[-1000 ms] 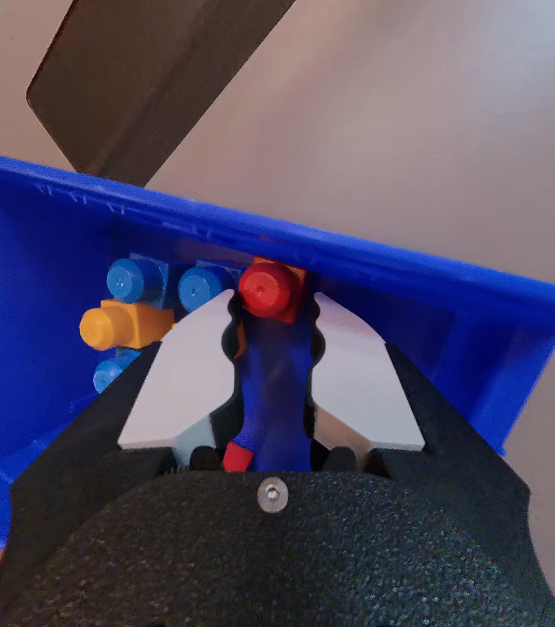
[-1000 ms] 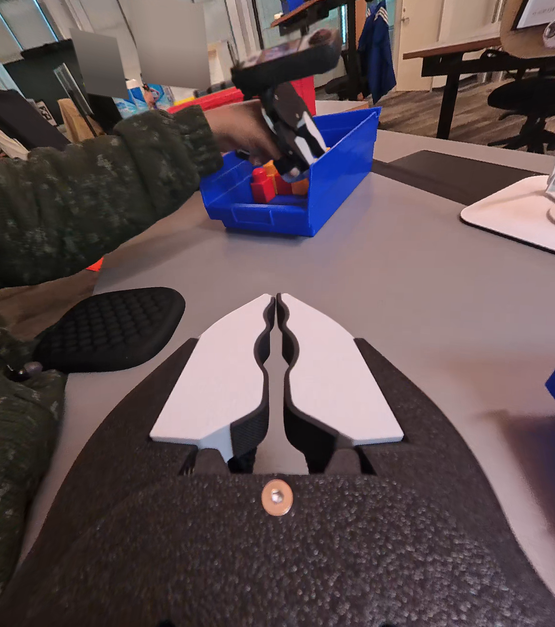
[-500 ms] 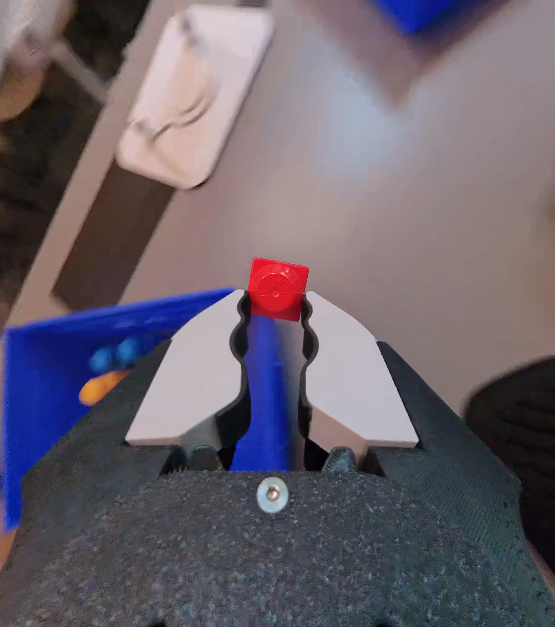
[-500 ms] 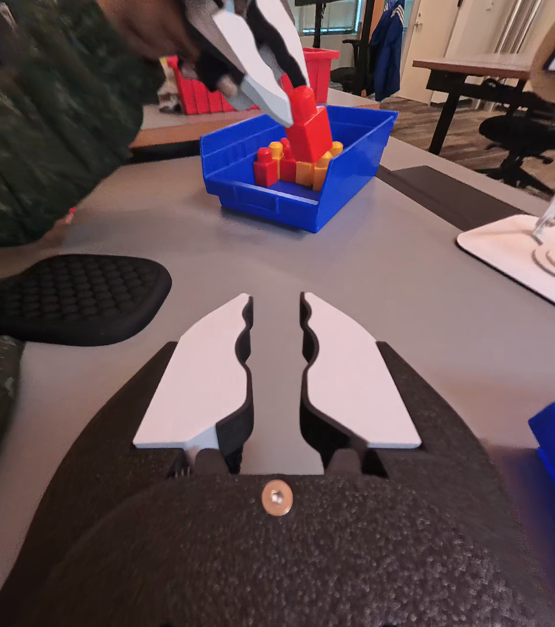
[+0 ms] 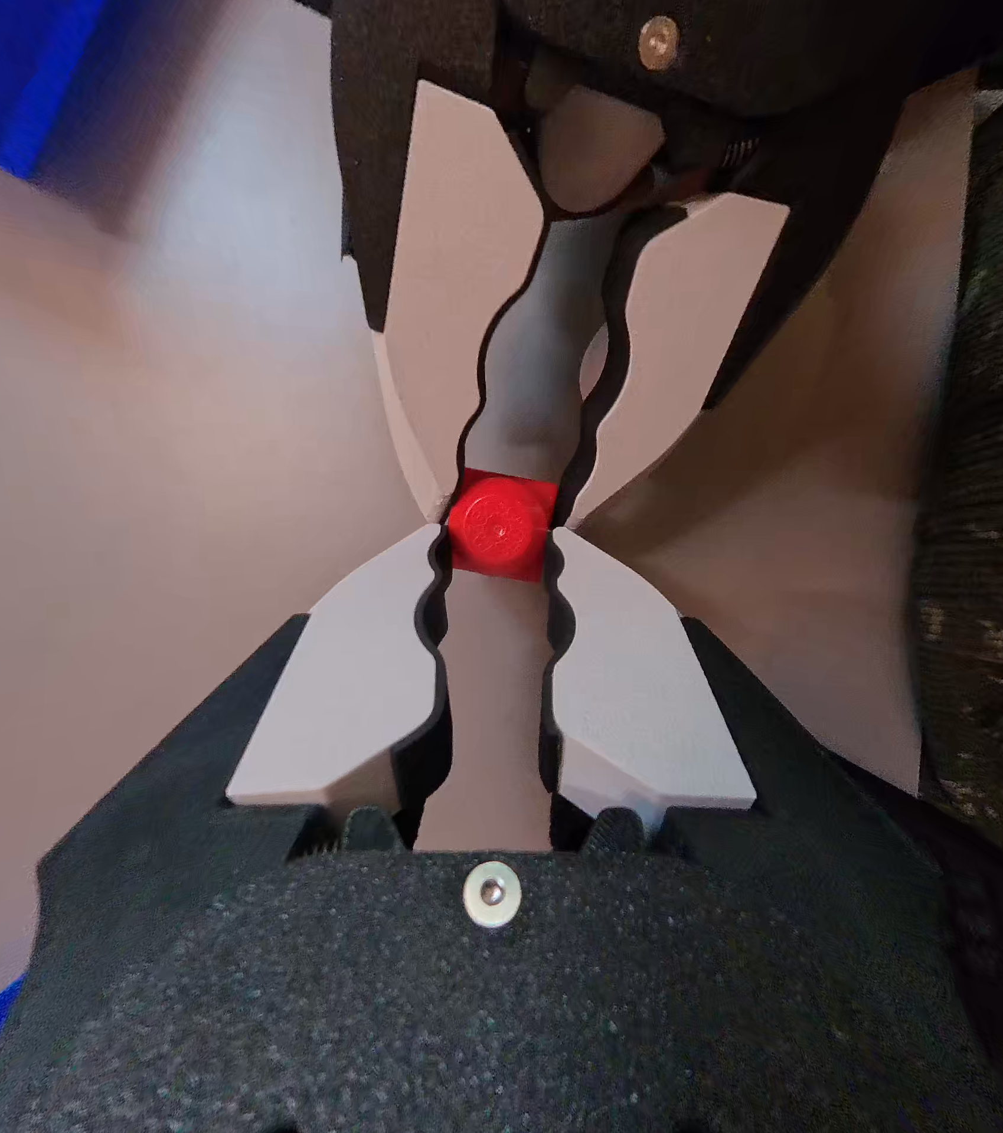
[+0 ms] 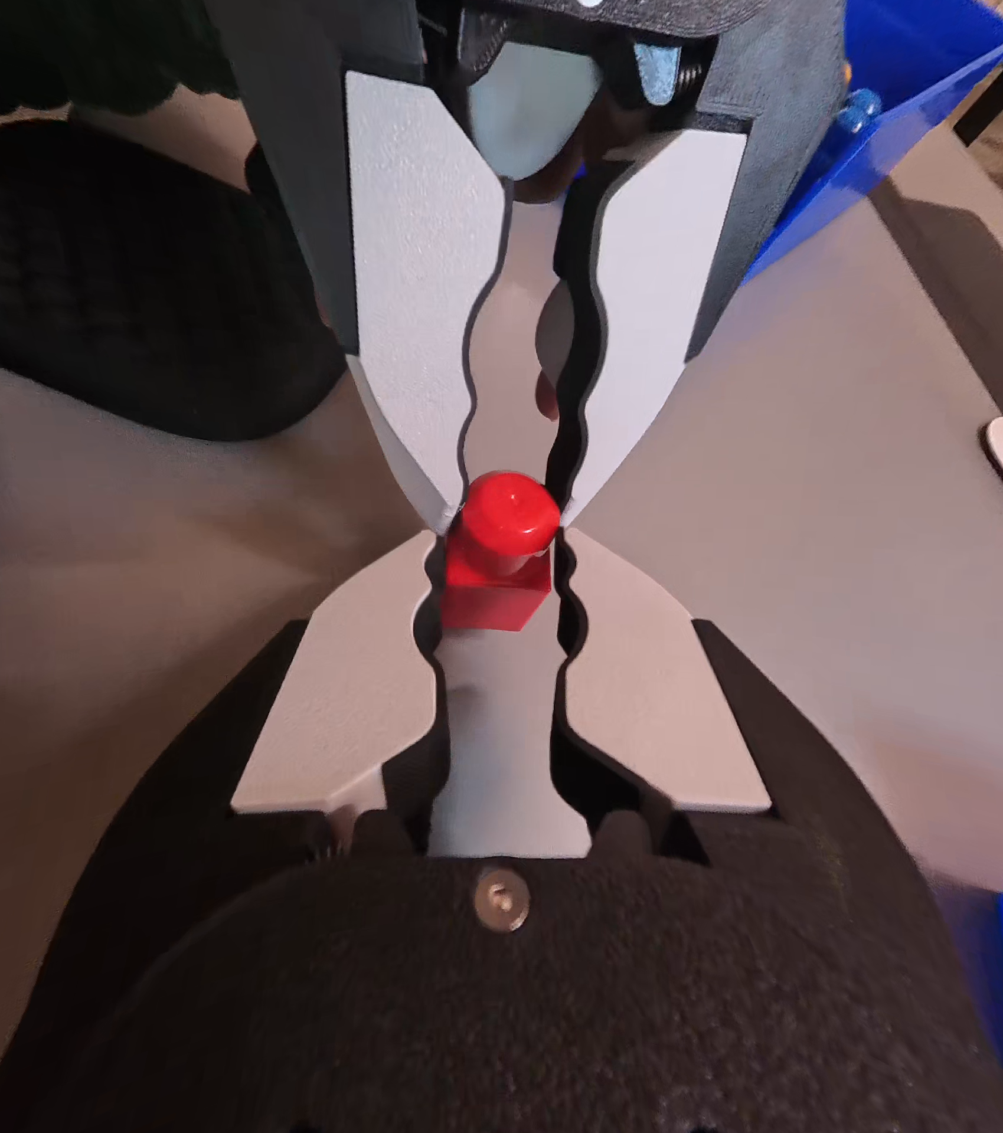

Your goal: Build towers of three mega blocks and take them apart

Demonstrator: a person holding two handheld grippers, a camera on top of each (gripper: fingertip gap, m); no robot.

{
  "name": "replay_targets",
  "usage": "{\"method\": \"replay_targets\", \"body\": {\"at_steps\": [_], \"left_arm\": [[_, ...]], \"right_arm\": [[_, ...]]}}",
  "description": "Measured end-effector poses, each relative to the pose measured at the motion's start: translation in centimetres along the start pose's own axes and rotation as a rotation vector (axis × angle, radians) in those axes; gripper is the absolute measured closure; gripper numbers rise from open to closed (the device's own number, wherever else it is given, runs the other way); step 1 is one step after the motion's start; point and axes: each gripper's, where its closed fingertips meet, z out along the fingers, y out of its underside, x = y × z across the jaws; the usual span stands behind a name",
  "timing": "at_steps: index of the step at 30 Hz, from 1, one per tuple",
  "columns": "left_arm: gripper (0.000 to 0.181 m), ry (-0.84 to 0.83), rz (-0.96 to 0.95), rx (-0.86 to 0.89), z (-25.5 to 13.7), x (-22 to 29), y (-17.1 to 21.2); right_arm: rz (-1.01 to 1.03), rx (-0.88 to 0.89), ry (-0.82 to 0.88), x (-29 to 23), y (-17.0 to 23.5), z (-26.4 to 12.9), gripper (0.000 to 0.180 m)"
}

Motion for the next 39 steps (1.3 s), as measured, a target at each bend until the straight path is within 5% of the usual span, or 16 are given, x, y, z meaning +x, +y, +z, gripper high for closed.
{"method": "replay_targets", "body": {"at_steps": [3, 7, 11, 16, 21, 30, 39], "left_arm": [[0.147, -0.010, -0.014, 0.064, -1.1, -0.6, -0.3], [0.145, -0.247, -0.142, 0.201, -6.7, -7.1, 0.7], [0.147, -0.581, -0.405, 0.248, -14.2, -17.5, 7.2], [0.135, -0.651, -0.595, -0.034, -16.7, -24.3, 18.0], [0.129, -0.583, -0.588, -0.263, -14.4, -26.6, 23.8], [0.146, -0.676, -0.440, -0.435, -12.8, -28.8, 25.3], [0.150, -0.840, -0.312, -0.279, -21.4, -23.4, 16.7]], "right_arm": [[0.028, 0.004, -0.034, 0.0, 0.0, -0.5, 0.147], [0.048, 0.000, -0.051, 0.4, 0.6, -0.9, 0.147], [0.019, -0.068, -0.056, 0.4, 2.2, -0.7, 0.147], [0.049, -0.059, -0.085, 0.2, 2.3, -0.5, 0.146], [0.050, -0.068, -0.089, 0.1, 2.6, -0.4, 0.145], [0.076, -0.014, -0.097, 0.1, 1.9, -0.9, 0.135], [0.125, 0.083, -0.044, 1.8, 0.4, -2.5, 0.129]]}}
